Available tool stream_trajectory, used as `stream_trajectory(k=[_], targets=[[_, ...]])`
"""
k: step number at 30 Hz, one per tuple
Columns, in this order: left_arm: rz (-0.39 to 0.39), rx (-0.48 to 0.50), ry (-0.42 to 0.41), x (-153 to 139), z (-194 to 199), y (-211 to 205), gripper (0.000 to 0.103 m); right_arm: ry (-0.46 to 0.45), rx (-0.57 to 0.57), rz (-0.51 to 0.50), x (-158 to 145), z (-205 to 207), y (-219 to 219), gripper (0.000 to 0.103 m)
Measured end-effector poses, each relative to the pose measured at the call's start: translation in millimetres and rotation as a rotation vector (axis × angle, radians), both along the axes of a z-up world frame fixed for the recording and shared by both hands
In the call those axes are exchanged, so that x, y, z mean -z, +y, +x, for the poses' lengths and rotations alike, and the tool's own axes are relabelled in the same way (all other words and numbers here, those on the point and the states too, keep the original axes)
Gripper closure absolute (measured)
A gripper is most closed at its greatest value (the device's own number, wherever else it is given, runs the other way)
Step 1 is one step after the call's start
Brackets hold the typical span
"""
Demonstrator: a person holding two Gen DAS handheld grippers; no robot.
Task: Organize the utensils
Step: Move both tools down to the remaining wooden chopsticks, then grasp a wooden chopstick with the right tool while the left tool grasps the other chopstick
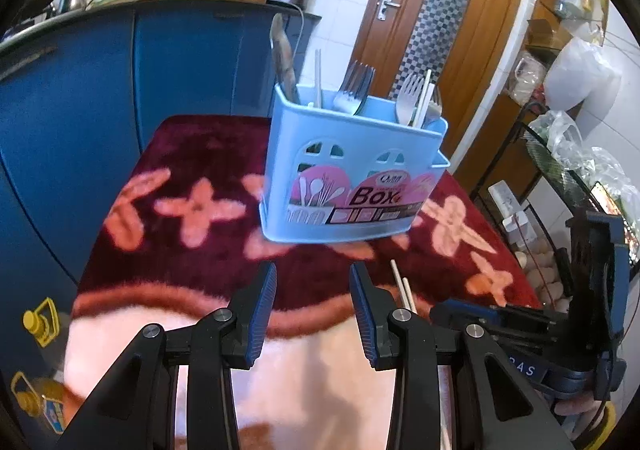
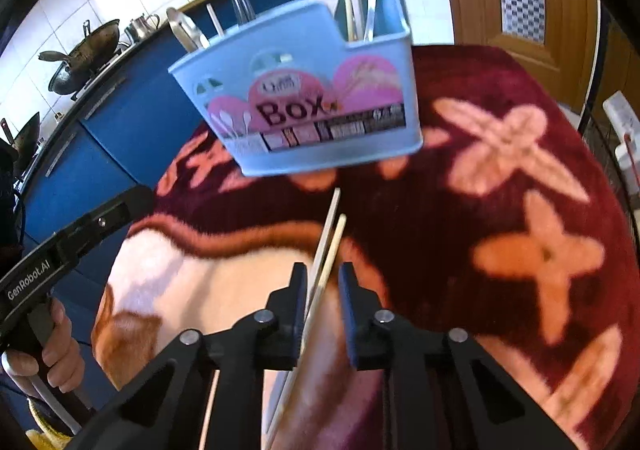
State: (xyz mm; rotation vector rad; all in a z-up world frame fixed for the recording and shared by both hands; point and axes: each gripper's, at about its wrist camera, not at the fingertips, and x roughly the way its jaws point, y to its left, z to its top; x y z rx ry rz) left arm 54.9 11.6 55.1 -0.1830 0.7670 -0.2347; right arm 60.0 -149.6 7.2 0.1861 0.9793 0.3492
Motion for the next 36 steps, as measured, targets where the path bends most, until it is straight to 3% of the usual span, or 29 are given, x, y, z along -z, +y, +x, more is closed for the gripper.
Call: stream_trajectory(k=[14, 23, 32, 36], targets=[[-0.054, -0.019, 0.028, 15, -5, 14, 0.064, 0.107, -0.005, -0.063, 14, 3, 13, 0.093], [-0.087, -0.024, 0.033, 20, -7, 20, 0.064, 0.264, 0.011, 0.01, 16, 26, -2, 0.096], [-0.096, -0.029, 0.049, 26, -6, 19, 0.064, 0.269, -0.056, -0.17, 16, 36, 25, 0.095], [-0.087, -0.027, 0.055, 27, -7, 16, 0.064, 0.25, -0.074, -0.168, 15, 34, 26, 0.093]])
